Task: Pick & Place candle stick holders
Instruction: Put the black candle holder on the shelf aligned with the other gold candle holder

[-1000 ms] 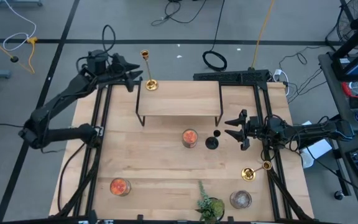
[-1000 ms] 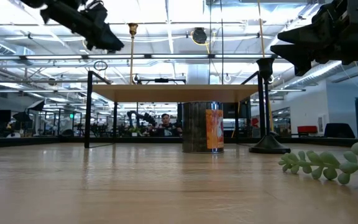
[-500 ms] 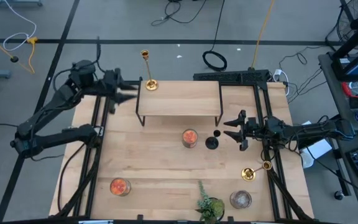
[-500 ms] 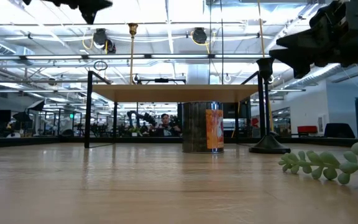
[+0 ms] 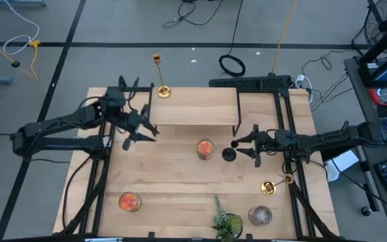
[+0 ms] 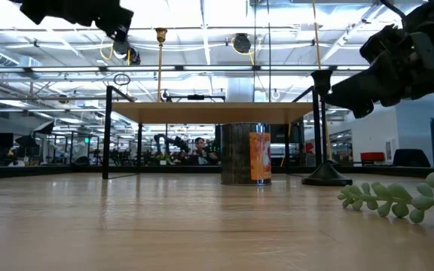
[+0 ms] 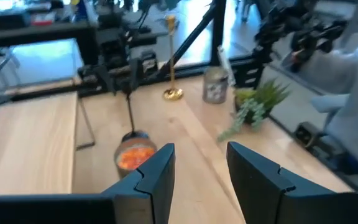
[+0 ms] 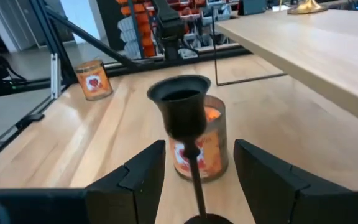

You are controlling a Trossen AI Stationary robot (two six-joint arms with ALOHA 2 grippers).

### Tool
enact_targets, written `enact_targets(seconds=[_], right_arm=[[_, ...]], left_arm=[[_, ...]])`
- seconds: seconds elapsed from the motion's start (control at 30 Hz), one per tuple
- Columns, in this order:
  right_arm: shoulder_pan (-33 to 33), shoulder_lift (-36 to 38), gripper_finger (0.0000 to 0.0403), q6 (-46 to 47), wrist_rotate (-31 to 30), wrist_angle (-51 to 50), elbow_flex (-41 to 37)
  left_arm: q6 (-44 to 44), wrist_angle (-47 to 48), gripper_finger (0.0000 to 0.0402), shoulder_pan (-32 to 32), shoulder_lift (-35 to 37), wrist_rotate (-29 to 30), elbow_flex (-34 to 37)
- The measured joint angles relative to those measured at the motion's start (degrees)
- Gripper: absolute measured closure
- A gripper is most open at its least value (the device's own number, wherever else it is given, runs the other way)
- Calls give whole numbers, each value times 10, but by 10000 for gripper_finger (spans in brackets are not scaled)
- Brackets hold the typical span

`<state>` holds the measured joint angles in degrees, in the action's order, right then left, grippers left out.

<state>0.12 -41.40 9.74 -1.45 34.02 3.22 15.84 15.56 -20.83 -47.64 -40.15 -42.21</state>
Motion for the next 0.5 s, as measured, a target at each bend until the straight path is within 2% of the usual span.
enact_targets(seconds=[0.17, 0.5], right_arm=[[0, -37, 216, -9, 1, 56, 0], [0, -143, 216, -6, 3, 167, -1]], left_arm=[[-11, -2, 250, 22, 0, 59, 4], [-28, -22, 250, 43, 0, 62, 4]])
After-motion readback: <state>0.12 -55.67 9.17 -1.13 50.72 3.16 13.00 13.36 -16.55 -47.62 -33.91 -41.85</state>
